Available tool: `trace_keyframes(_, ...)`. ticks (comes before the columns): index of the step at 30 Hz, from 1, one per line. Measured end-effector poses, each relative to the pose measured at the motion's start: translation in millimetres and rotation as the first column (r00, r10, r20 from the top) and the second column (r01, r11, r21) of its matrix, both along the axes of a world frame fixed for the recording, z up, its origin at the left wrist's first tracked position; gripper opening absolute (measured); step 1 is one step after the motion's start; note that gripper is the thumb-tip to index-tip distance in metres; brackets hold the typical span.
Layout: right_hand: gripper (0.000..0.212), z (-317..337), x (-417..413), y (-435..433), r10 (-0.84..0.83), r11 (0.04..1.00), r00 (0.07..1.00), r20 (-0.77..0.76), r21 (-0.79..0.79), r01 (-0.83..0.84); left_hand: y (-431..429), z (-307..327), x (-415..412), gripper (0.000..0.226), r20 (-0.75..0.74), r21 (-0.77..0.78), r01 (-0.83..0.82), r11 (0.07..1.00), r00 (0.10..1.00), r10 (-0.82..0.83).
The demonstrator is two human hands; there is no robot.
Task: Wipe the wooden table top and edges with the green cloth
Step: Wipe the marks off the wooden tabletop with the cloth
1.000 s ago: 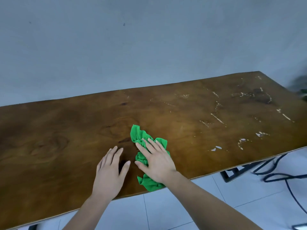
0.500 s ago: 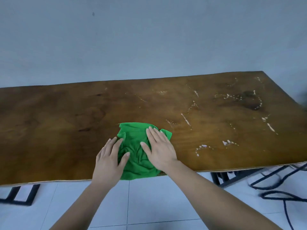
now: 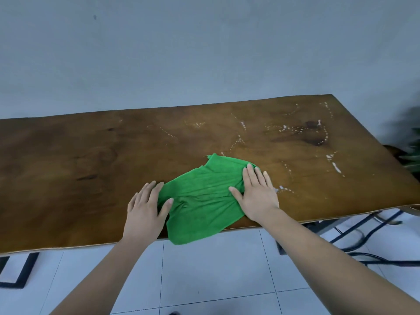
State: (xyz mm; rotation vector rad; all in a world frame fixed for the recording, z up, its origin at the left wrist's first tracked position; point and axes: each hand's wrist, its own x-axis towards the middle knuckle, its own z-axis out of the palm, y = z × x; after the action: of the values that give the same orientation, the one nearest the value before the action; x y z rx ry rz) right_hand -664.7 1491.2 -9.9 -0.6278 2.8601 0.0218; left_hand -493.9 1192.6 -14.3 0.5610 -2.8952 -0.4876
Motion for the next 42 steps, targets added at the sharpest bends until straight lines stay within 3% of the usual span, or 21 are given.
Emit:
trace_keyframes(3, 0.093, 10, 8, -7, -0.032, 0.999, 0.997, -0.064, -0.02, 0.031, -2, -5, -5, 0.066, -0.002, -0.002, 0.006, 1.0, 1.0, -0.006)
trace_keyframes(8, 0.079, 16, 34, -83, 0.206, 0.95, 0.978, -0.013, -0.237, -0.204, -22, -14, -5, 0.062, -0.009, -0.021, -0.025, 0.999, 1.0, 0.024)
trace_keyframes(13, 0.088, -4, 61, -137, 0.145, 0.98, 0.989, 0.026, -0.145, -0.139, -26, -19, -6, 0.065, 0.011, -0.039, -0.064, 0.997, 0.998, 0.064)
trace_keyframes(22, 0.086, -2, 47, -55, 0.17, 0.967, 0.985, -0.036, -0.184, -0.174, -22, -19, -8, 0.081, 0.061, -0.089, -0.054, 0.995, 0.996, 0.06)
trace_keyframes(33, 0.086, 1, -53, 121, -0.17, 0.981, 0.984, -0.06, -0.107, 0.163, -19, -15, -7, 0.089, 0.07, -0.078, -0.062, 0.995, 0.995, 0.067)
trace_keyframes(38, 0.088, -4, -52, 91, -0.426, 0.901, 0.903, -0.048, -0.109, 0.42, -20, -16, -6, 0.088, 0.066, -0.069, -0.06, 0.996, 0.996, 0.065)
trace_keyframes(42, 0.093, -2, -29, 17, -0.362, 0.93, 0.931, -0.051, -0.095, 0.356, -20, -15, -5, 0.087, 0.057, -0.068, -0.057, 0.996, 0.996, 0.061)
